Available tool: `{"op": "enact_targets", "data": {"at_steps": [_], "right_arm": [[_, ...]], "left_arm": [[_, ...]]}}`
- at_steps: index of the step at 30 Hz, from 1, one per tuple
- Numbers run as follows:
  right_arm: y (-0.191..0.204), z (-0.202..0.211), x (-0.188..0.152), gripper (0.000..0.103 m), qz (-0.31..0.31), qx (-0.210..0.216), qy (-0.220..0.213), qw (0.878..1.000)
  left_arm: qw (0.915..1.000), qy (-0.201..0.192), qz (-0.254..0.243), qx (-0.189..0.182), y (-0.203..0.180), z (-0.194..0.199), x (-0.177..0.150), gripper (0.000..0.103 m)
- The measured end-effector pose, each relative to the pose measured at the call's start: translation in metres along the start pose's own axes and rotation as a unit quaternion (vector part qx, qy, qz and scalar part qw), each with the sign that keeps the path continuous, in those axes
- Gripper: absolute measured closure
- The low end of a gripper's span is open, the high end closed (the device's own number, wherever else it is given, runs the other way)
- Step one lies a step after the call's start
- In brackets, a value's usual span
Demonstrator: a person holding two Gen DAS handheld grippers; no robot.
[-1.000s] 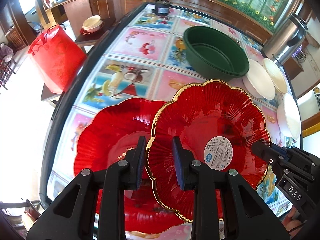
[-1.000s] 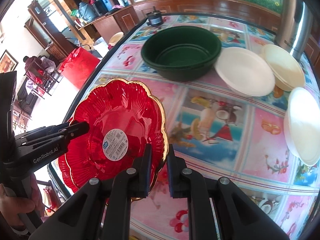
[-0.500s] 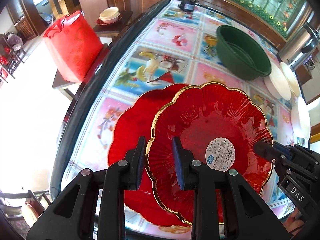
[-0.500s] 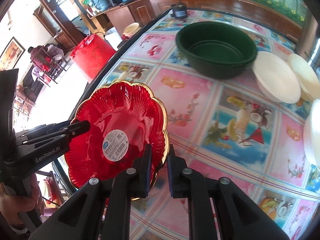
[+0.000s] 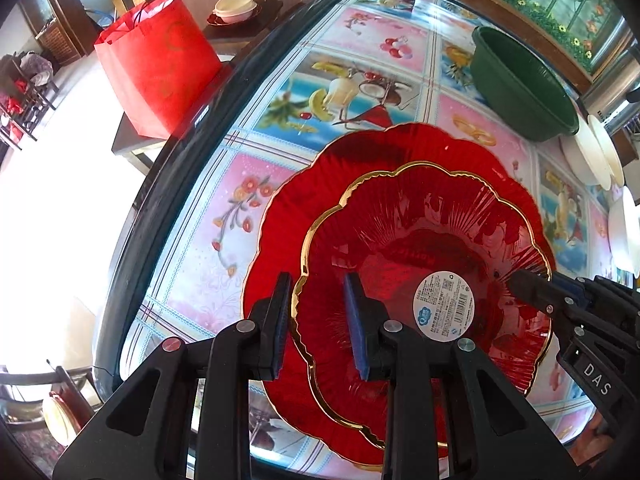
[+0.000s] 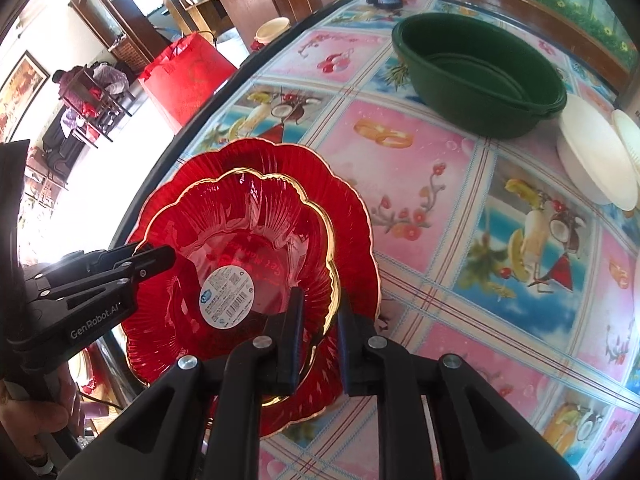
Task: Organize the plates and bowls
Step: 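Lower the small red plate onto the wedding plate and open the left gripper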
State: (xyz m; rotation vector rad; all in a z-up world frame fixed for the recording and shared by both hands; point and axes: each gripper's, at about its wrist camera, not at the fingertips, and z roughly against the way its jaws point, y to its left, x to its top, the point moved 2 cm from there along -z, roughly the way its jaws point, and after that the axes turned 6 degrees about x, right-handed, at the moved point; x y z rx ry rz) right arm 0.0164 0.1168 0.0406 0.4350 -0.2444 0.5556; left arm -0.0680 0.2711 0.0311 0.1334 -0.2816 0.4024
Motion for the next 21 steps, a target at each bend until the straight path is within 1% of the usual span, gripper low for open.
{"op": "enact_targets", "data": {"at_steps": [7, 14, 21], "right_arm": [[0.0000, -0.0029, 0.0003, 0.087, 0.002, -0.008, 0.002, 1.000], [0.0040, -0.0058, 0.0015, 0.085, 0.016, -0.025, 0.006, 1.000], [0.0047, -0.0045, 0.0019, 0.084, 0.020, -0.030, 0.003, 0.999]], "left_arm": [[0.9999, -0.011, -0.006, 0.007, -0.0015, -0.0015, -0.0006, 0.077], [0.9995, -0.025, -0.010, 0.017, -0.0046, -0.0014, -0.0038, 0.077], [0.9994, -0.031, -0.005, 0.014, -0.0041, -0.0013, -0.0034, 0.077]]}}
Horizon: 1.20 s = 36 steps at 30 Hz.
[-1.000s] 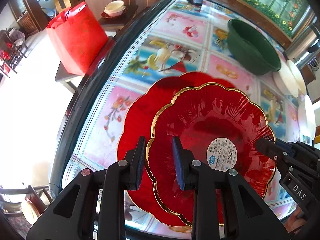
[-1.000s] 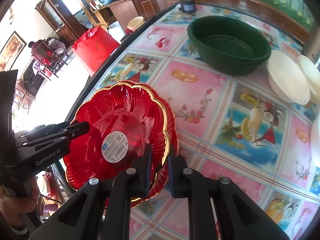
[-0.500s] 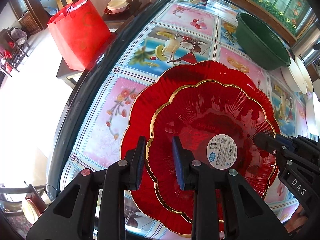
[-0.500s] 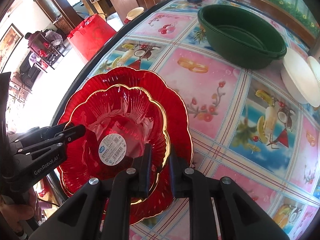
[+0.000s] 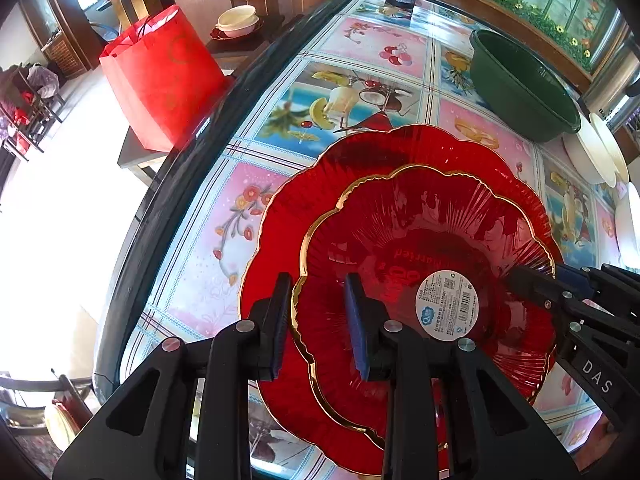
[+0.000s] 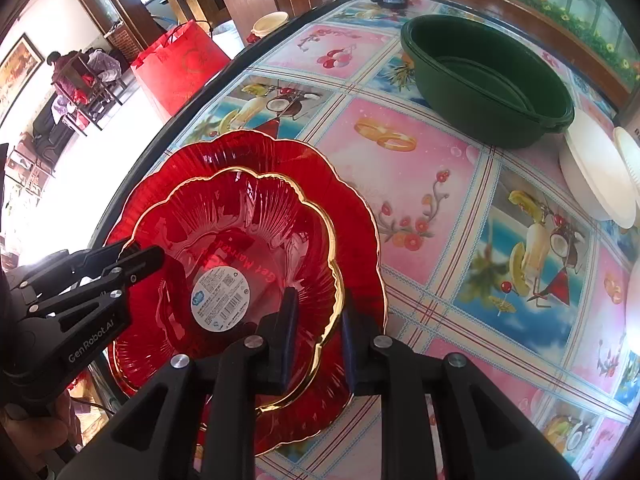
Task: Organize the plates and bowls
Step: 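Lower the small red plate onto the wedding plate and open the left gripper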
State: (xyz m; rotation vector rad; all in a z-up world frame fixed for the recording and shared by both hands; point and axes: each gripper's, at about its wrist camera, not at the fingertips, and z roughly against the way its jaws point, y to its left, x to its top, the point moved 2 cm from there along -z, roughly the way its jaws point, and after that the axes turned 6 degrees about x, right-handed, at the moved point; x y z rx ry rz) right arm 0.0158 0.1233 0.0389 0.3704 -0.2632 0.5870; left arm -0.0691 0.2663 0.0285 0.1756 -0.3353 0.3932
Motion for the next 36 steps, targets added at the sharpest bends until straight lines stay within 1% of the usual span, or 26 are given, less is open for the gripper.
{"op": "enact_targets", "data": {"at_steps": [8, 11, 13, 14, 15, 16, 24, 30, 36], "right_arm": [[0.000, 0.003, 0.002, 0.084, -0.002, 0.000, -0.002, 1.000], [0.000, 0.004, 0.002, 0.082, -0.004, 0.003, -0.003, 1.000], [0.001, 0.006, 0.003, 0.077, -0.001, 0.001, -0.007, 1.000], [0.001, 0.008, 0.004, 0.073, 0.001, -0.004, -0.010, 1.000], [0.002, 0.010, 0.005, 0.066, 0.006, -0.007, -0.012, 1.000], [0.002, 0.010, 0.005, 0.064, 0.006, -0.005, -0.011, 1.000], [0.000, 0.011, 0.004, 0.064, -0.001, 0.005, -0.011, 1.000], [0.000, 0.013, 0.003, 0.061, -0.003, 0.012, -0.012, 1.000], [-0.002, 0.017, 0.004, 0.061, -0.006, 0.019, -0.016, 1.000]], "left_arm": [[1.0000, -0.001, -0.001, 0.003, -0.001, -0.001, 0.001, 0.076], [0.9999, -0.004, -0.005, 0.010, -0.003, -0.001, 0.001, 0.076], [0.9998, -0.007, -0.008, 0.015, -0.004, 0.000, 0.002, 0.076], [0.9999, -0.008, -0.007, 0.013, -0.005, 0.000, 0.003, 0.076], [0.9998, -0.007, -0.006, 0.015, -0.005, 0.000, 0.003, 0.076], [0.9998, -0.007, -0.005, 0.015, -0.005, 0.000, 0.004, 0.076], [0.9997, -0.016, 0.000, 0.017, -0.003, 0.005, 0.008, 0.076], [0.9996, -0.021, 0.003, 0.017, -0.003, 0.009, 0.012, 0.076], [0.9996, -0.025, -0.002, 0.011, -0.010, 0.013, 0.016, 0.076]]}}
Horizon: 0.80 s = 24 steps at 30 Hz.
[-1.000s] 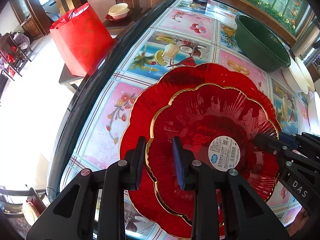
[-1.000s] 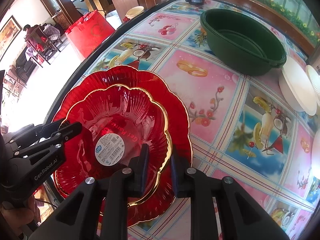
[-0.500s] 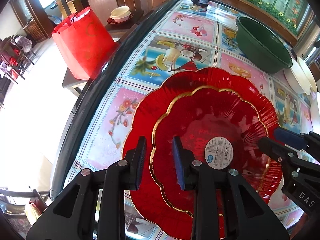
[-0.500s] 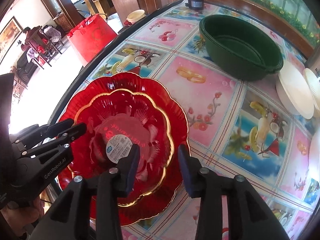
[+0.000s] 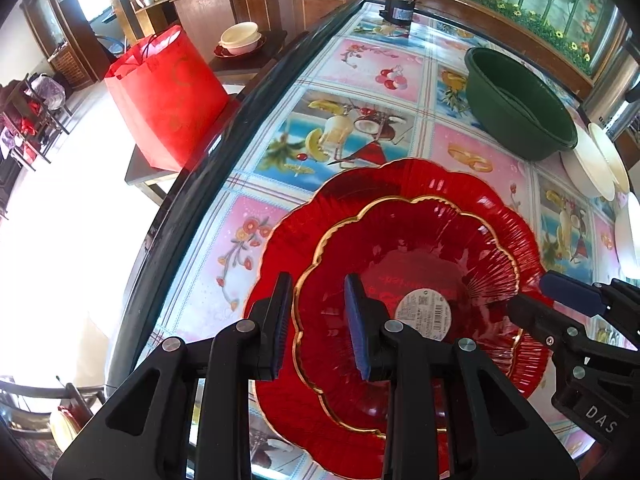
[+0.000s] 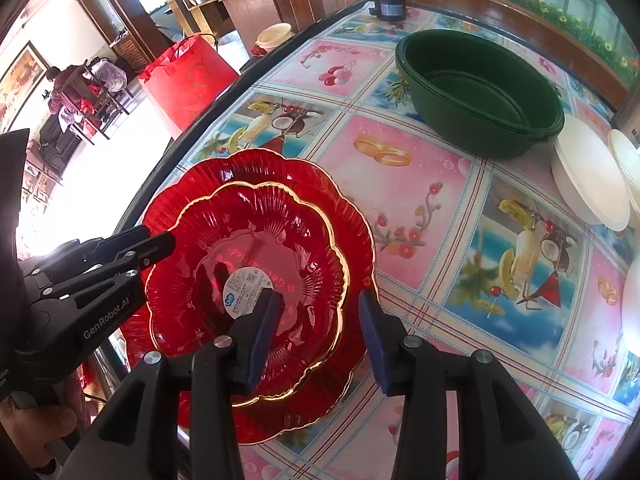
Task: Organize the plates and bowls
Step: 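Lower the small red plate onto the wedding plate and open the left gripper, then withdraw the left gripper up from the stacked red plates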
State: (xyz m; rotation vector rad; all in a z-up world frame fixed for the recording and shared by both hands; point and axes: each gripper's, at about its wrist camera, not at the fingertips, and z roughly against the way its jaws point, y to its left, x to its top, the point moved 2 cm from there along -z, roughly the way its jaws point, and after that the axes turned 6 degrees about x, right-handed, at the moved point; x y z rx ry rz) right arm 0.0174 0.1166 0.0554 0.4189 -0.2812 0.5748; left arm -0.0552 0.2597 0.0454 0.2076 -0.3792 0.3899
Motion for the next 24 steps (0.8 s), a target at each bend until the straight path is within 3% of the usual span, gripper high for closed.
{"op": "enact_targets", "data": {"at_steps": [5, 9, 14, 24], "right_arm": [[-0.002, 0.010, 0.001, 0.060, -0.005, 0.006, -0.009, 1.000], [-0.007, 0.020, 0.002, 0.053, -0.010, 0.004, -0.021, 1.000], [-0.023, 0.030, 0.003, 0.052, -0.026, -0.001, -0.031, 0.999], [-0.065, 0.051, -0.003, 0.047, -0.066, -0.016, -0.044, 0.997]], "left_arm": [[1.0000, -0.003, -0.004, -0.007, -0.009, 0.003, 0.005, 0.075], [0.9998, -0.005, -0.009, -0.015, -0.017, 0.006, 0.010, 0.065], [0.9995, -0.010, -0.021, -0.021, -0.033, 0.013, 0.018, 0.054], [0.9981, -0.018, -0.044, -0.038, -0.071, 0.023, 0.034, 0.054]]}}
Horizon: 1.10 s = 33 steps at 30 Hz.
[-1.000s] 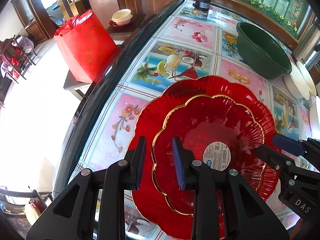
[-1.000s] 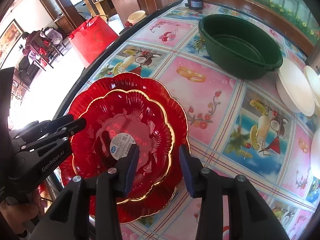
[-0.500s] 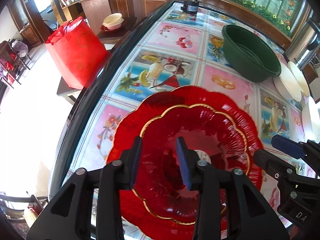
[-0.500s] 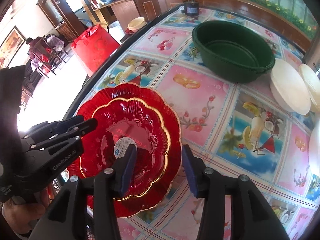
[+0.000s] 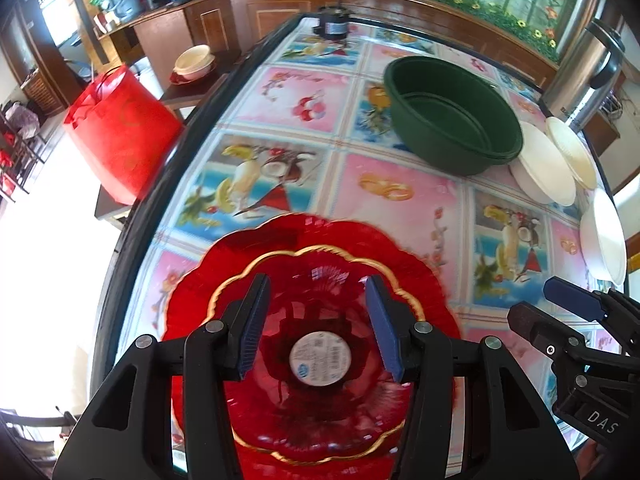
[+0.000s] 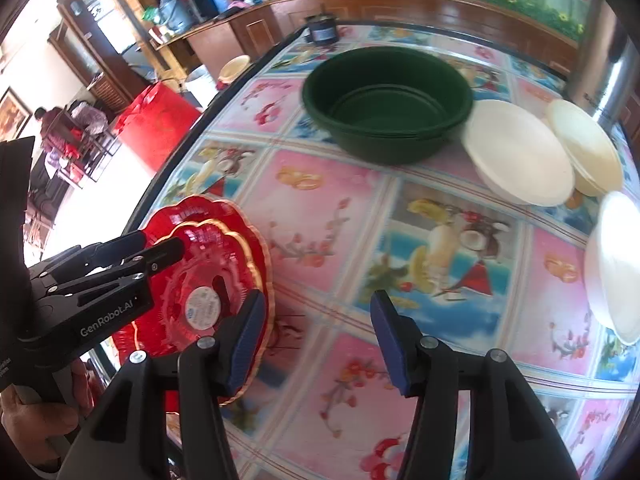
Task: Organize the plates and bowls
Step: 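Withdraw the left gripper up from the stacked red plates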
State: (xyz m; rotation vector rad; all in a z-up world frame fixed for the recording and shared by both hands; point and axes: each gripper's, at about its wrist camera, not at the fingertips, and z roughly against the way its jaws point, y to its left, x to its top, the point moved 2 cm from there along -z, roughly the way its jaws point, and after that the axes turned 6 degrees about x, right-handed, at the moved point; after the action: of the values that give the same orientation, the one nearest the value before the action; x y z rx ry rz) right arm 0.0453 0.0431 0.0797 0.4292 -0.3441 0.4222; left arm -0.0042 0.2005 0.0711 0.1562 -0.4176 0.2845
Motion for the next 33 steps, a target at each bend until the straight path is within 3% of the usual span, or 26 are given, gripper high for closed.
{"op": "enact_targets", "data": {"at_steps": [18, 33], "right_arm": [[-0.055, 0.027, 0.011, 0.042, -0.034, -0.005, -0.023, 0.999], [-0.083, 0.034, 0.021, 0.028, -0.043, -0.007, -0.023, 0.999]], "left_arm": [[0.9995, -0.016, -0.023, -0.014, -0.057, 0.010, 0.039, 0.054], [0.9994, -0.007, -0.027, -0.021, -0.089, 0.004, 0.054, 0.054]]}}
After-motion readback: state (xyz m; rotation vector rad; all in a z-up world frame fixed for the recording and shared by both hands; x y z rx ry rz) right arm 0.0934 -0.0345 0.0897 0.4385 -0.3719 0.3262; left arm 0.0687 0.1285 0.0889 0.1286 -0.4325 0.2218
